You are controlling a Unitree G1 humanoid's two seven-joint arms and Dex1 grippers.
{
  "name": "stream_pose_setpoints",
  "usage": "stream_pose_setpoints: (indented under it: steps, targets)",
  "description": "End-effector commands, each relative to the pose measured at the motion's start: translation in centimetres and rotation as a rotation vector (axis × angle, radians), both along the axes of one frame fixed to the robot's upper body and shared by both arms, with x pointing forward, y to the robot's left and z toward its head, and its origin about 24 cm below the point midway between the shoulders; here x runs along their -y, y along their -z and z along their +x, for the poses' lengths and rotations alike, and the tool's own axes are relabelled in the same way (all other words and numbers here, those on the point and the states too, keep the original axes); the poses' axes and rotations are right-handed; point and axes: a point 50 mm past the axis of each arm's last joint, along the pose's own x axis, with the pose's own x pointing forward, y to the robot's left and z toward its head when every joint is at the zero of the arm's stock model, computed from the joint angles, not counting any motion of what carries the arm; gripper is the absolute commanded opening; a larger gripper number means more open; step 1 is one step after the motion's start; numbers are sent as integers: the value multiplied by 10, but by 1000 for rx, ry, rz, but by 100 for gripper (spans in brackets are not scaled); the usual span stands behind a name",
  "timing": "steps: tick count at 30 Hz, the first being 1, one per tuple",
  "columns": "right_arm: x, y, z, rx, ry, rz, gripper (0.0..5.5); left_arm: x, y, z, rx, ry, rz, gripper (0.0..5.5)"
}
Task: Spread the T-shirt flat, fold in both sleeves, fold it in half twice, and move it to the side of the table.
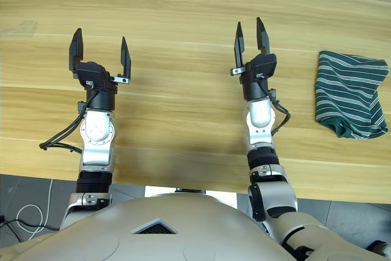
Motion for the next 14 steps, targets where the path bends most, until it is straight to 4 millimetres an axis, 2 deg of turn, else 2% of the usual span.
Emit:
stream_pose_setpoints:
  steps: [1, 3, 5, 8, 14]
  targets:
    - [1, 0, 2, -1, 19, -35, 242, -1, -1, 0, 11, -6, 18, 449]
    - [7, 5, 4, -47, 75, -55, 242, -1, -1, 1, 14, -9, 17, 449]
    - [23, 13, -1, -100, 177, -62, 242, 0, -2, 3, 24, -8, 21, 449]
    - [38, 6, -7, -65, 268, -26, 242, -4, -6, 6, 35, -25, -4, 449]
    - [18, 1, -5, -18, 184, -44, 242, -3, -5, 10, 29, -4, -20, 449]
